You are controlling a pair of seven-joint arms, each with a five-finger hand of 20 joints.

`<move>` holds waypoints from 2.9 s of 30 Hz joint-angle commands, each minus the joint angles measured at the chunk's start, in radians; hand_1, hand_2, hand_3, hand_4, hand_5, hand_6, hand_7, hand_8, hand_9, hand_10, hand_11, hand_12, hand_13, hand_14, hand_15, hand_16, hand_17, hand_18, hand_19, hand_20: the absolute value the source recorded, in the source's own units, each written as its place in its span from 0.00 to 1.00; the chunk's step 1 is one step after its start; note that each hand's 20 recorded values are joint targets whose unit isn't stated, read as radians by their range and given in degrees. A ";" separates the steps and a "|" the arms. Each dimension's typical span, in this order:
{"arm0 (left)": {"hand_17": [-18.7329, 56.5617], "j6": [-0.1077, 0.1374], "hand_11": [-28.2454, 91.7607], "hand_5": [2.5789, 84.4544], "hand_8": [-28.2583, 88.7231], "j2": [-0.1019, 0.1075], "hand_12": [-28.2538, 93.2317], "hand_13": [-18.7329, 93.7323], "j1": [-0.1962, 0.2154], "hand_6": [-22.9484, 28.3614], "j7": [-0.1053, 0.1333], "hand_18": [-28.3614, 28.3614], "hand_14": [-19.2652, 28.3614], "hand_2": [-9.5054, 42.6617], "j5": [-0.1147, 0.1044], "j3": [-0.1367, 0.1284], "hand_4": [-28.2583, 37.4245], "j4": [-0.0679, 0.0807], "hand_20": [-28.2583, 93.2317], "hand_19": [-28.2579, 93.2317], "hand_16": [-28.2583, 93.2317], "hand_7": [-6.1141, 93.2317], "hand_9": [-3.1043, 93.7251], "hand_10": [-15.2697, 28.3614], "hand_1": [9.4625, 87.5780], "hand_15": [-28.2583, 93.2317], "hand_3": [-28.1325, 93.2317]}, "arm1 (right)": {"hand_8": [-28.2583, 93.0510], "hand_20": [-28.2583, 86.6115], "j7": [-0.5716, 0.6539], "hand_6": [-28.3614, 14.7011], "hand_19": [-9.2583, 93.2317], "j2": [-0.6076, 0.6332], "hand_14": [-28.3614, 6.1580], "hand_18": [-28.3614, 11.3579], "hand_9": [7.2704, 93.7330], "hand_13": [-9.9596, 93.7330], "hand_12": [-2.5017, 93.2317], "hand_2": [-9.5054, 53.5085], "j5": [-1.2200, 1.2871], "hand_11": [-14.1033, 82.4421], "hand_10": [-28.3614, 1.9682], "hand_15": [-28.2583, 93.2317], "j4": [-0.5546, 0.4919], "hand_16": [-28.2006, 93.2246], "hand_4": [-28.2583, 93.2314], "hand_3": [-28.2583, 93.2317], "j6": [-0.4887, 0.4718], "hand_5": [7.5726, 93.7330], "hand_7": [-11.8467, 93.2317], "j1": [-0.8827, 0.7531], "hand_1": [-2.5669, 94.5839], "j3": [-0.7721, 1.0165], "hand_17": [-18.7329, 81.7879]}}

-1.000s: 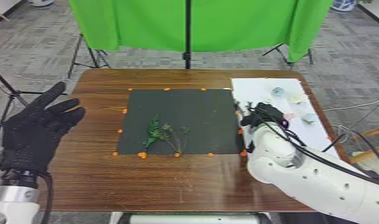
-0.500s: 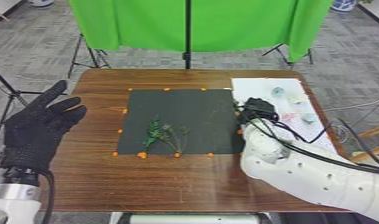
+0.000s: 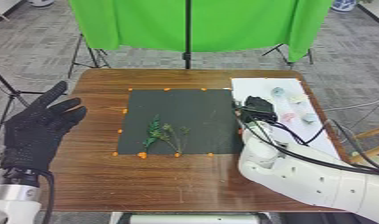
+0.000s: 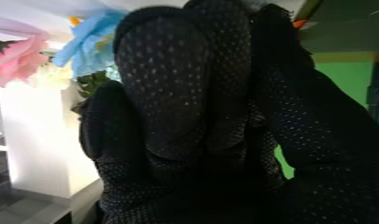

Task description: Arrange flowers

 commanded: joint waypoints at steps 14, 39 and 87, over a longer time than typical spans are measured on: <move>0.17 -0.002 0.52 0.41 0.15 -0.001 0.33 0.40 -0.012 0.61 -0.022 0.94 1.00 0.32 0.004 0.002 0.09 0.005 0.44 0.73 0.13 0.21 0.39 0.85 0.17 0.74 0.89 | 0.31 0.47 -0.020 0.61 1.00 0.028 0.68 0.29 1.00 0.99 0.23 0.00 -0.052 0.49 0.64 0.65 -0.084 0.41 0.00 0.83 0.068 0.95 0.30 -0.011 0.59 0.106 0.77; 0.17 -0.024 0.52 0.41 0.15 0.005 0.33 0.40 -0.051 0.61 -0.055 0.94 1.00 0.32 0.011 0.009 0.09 0.018 0.44 0.73 0.13 0.21 0.39 0.85 0.17 0.74 0.89 | 0.15 0.38 -0.005 0.46 1.00 0.008 0.58 0.25 0.82 0.89 0.19 0.00 0.104 0.46 0.41 0.69 -0.035 0.36 0.00 0.79 -0.184 0.52 0.21 -0.055 0.41 0.124 0.71; 0.17 0.008 0.52 0.41 0.15 0.004 0.33 0.40 -0.001 0.61 -0.027 0.94 1.00 0.32 0.005 -0.022 0.09 -0.004 0.44 0.73 0.13 0.21 0.39 0.85 0.17 0.74 0.89 | 0.33 0.56 -0.037 0.59 1.00 -0.002 0.66 0.21 1.00 0.97 0.26 0.00 -0.054 0.52 0.67 0.71 -0.115 0.40 0.00 0.85 0.011 0.95 0.32 0.010 0.59 0.092 0.73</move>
